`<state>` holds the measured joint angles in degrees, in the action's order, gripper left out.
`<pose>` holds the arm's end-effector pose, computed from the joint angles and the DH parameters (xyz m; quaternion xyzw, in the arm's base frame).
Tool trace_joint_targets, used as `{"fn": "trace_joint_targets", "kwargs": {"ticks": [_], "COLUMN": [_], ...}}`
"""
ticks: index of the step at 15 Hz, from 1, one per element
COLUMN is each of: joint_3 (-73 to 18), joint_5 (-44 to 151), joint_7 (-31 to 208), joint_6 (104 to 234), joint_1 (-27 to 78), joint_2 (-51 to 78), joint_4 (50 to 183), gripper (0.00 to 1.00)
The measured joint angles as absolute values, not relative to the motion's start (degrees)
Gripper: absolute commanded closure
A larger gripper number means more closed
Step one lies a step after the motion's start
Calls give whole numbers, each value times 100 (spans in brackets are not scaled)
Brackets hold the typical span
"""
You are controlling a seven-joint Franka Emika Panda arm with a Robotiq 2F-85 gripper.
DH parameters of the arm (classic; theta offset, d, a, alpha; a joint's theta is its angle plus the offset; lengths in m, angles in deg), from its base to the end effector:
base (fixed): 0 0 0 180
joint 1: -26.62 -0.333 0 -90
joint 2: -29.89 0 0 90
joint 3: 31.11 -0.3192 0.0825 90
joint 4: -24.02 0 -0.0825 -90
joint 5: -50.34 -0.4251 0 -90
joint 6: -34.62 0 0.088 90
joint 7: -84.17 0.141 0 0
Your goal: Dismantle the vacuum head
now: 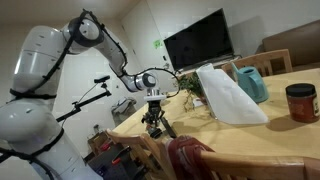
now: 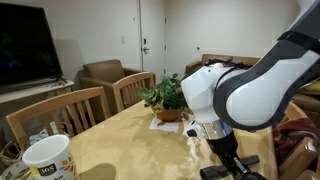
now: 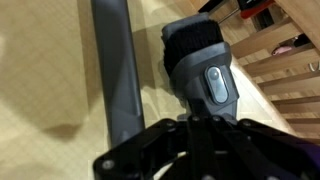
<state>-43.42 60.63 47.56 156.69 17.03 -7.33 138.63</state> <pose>0.5037 0.2040 0.0427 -0.8145 -0.5256 0.2428 0.0375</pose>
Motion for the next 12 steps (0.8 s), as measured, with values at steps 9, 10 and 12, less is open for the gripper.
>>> {"fn": "trace_joint_targets", "kwargs": {"ticks": [9,10,12], "joint_3": [-4437,-4439,-4437], "joint_5": [6803,6871,7035], "joint_7": [5283,5369,5667], "joint_6": [15406,15352,15242], "joint_1": [1116,1050,969], "joint_2": [-121,-33,95], "joint_4": [13555,13543,13538], "gripper": [100,100,100]}}
